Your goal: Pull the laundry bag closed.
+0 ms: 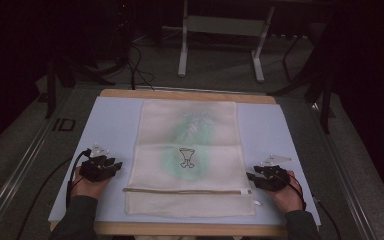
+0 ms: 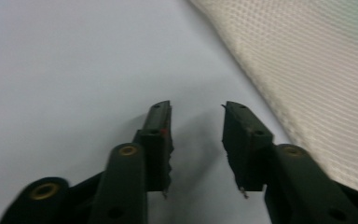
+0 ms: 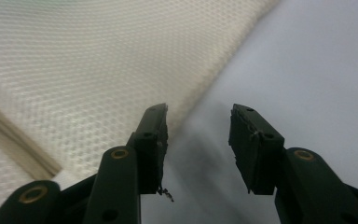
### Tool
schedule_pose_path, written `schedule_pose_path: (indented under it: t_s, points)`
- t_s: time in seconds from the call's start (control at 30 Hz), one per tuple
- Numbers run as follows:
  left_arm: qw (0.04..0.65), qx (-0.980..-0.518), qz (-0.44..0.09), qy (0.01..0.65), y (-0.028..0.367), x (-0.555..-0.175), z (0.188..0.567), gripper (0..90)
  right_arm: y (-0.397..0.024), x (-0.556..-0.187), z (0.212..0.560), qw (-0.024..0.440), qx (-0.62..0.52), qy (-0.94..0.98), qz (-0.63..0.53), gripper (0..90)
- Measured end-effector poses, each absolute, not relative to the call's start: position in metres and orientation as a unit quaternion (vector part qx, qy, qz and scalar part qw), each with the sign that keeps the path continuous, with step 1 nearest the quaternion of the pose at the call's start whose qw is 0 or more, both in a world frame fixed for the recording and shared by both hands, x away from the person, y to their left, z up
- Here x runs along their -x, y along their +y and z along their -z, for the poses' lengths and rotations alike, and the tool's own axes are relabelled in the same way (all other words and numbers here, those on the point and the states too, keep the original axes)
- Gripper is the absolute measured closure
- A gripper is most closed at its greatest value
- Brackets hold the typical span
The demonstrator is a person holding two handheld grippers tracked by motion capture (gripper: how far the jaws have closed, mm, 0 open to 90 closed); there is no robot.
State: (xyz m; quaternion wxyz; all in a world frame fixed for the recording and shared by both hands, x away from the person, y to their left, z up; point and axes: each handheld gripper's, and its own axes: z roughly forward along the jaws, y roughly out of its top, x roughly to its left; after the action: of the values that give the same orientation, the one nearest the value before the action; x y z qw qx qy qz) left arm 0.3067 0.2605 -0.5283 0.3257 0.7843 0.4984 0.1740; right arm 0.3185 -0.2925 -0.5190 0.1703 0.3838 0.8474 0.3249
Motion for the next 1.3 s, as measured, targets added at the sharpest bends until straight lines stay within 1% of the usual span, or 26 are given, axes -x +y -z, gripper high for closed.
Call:
schedule_pose_path:
  t_s: [0.03,0.2,0.3,0.4,0.5,0.6,0.97,1.1,1.13,1.3]
  points:
    - [0.327,-0.787,-0.174,0.494,0.26,-0.306,0.528,68.0,-0.291,-0.318,0.518,0.168,-0.38,0.849,-0.326,56.4]
    - [0.336,-0.789,-0.169,0.485,0.261,-0.306,0.529,68.6,-0.285,-0.317,0.517,0.149,-0.368,0.857,-0.328,55.5]
    - [0.344,-0.796,-0.151,0.475,0.259,-0.307,0.527,68.1,-0.279,-0.316,0.514,0.146,-0.357,0.865,-0.322,55.7]
    - [0.347,-0.795,-0.151,0.474,0.257,-0.308,0.526,62.9,-0.275,-0.315,0.512,0.142,-0.349,0.867,-0.327,56.1]
    - [0.348,-0.796,-0.15,0.472,0.258,-0.308,0.525,60.9,-0.272,-0.314,0.511,0.143,-0.344,0.869,-0.324,56.7]
    - [0.341,-0.801,-0.152,0.468,0.257,-0.307,0.525,61.2,-0.267,-0.312,0.509,0.136,-0.337,0.874,-0.323,57.7]
    - [0.351,-0.812,-0.141,0.444,0.254,-0.307,0.527,65.5,-0.252,-0.311,0.505,0.128,-0.314,0.884,-0.322,58.1]
    - [0.355,-0.809,-0.137,0.448,0.256,-0.308,0.527,67.3,-0.25,-0.31,0.505,0.127,-0.313,0.885,-0.321,58.1]
    - [0.357,-0.807,-0.138,0.449,0.257,-0.307,0.527,69.1,-0.246,-0.309,0.503,0.124,-0.309,0.885,-0.324,58.1]
    - [0.363,-0.803,-0.135,0.453,0.26,-0.307,0.526,69.0,-0.238,-0.307,0.501,0.12,-0.299,0.888,-0.327,58.6]
